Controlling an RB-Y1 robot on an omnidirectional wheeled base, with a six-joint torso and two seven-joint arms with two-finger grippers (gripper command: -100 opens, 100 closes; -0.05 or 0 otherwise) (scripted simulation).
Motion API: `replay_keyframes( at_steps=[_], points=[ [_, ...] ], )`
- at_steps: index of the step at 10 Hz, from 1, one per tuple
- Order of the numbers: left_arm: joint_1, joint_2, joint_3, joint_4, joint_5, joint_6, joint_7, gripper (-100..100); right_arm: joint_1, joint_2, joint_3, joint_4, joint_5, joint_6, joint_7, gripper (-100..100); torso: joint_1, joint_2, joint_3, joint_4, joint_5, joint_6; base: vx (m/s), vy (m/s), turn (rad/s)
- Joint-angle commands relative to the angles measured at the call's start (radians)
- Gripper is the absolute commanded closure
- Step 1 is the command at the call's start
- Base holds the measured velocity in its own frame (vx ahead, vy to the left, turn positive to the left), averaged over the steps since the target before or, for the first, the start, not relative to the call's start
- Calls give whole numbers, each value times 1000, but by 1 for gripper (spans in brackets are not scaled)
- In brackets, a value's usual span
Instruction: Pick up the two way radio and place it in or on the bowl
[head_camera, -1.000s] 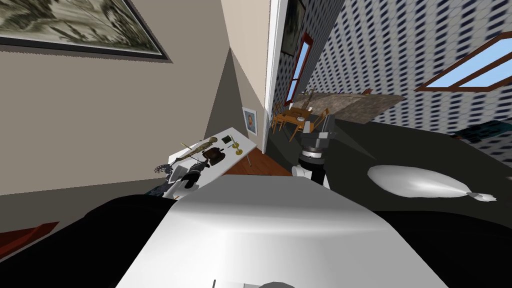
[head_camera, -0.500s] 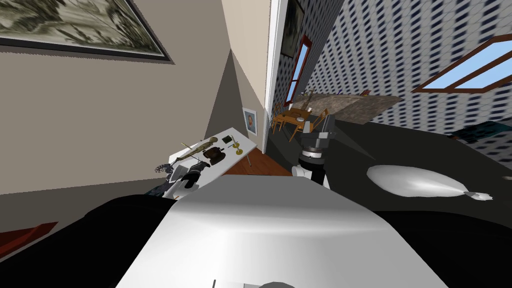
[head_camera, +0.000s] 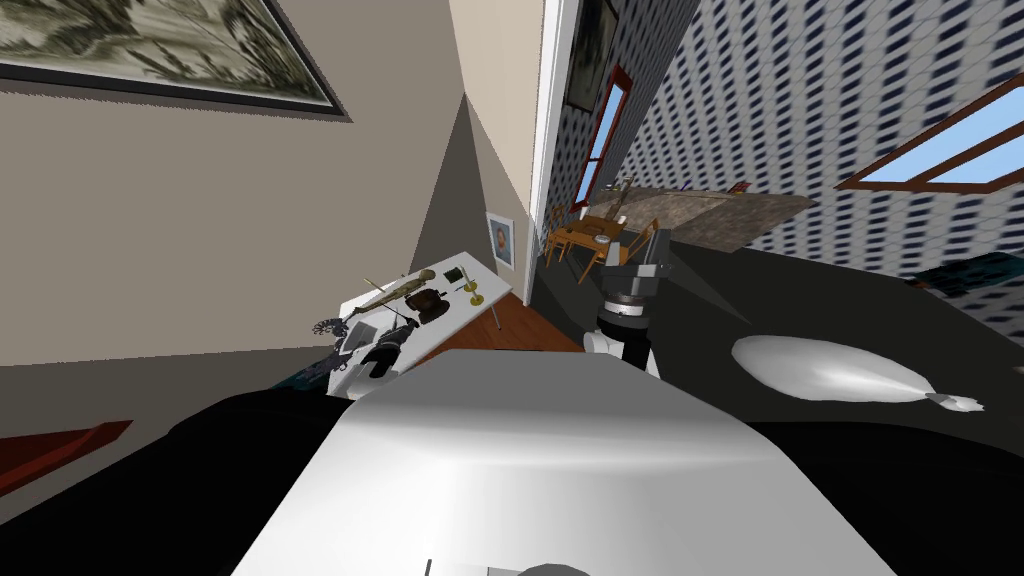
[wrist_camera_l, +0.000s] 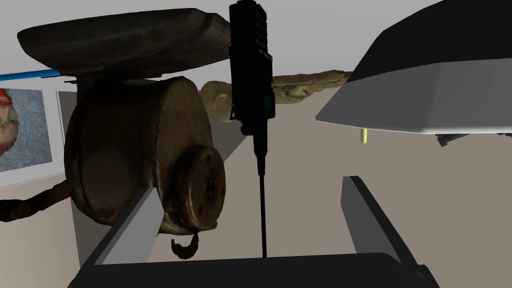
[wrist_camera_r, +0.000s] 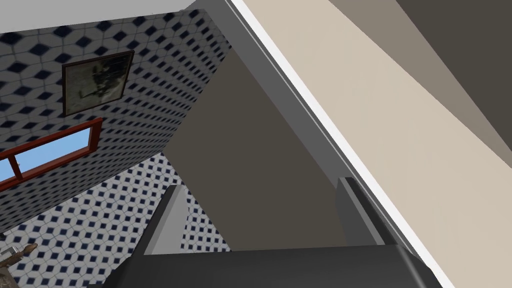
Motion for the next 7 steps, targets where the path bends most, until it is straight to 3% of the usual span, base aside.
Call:
replay_keyframes(
  at_steps=[1, 4, 5, 7],
  points=[
    [-2, -15, 7, 14, -3, 12, -1, -100, 0, 0, 0, 0, 0, 0, 0, 0, 0, 0, 0, 0, 0, 0, -75, -180, 123],
    [-10, -50, 14, 62, -7, 24, -1, -100, 0, 0, 0, 0, 0, 0, 0, 0, 1, -3, -2, -1, 0, 0, -33, -130, 77],
    [-30, -53, 45, 72, -20, 32, -9, -100, 0, 0, 0, 0, 0, 0, 0, 0, 5, -5, -3, -1, 1, 0, 63, -48, 137],
    [-58, -46, 73, 73, -30, 35, -15, -100, 0, 0, 0, 0, 0, 0, 0, 0, 8, -14, -8, -3, 1, 1, 149, -6, 22]
  ],
)
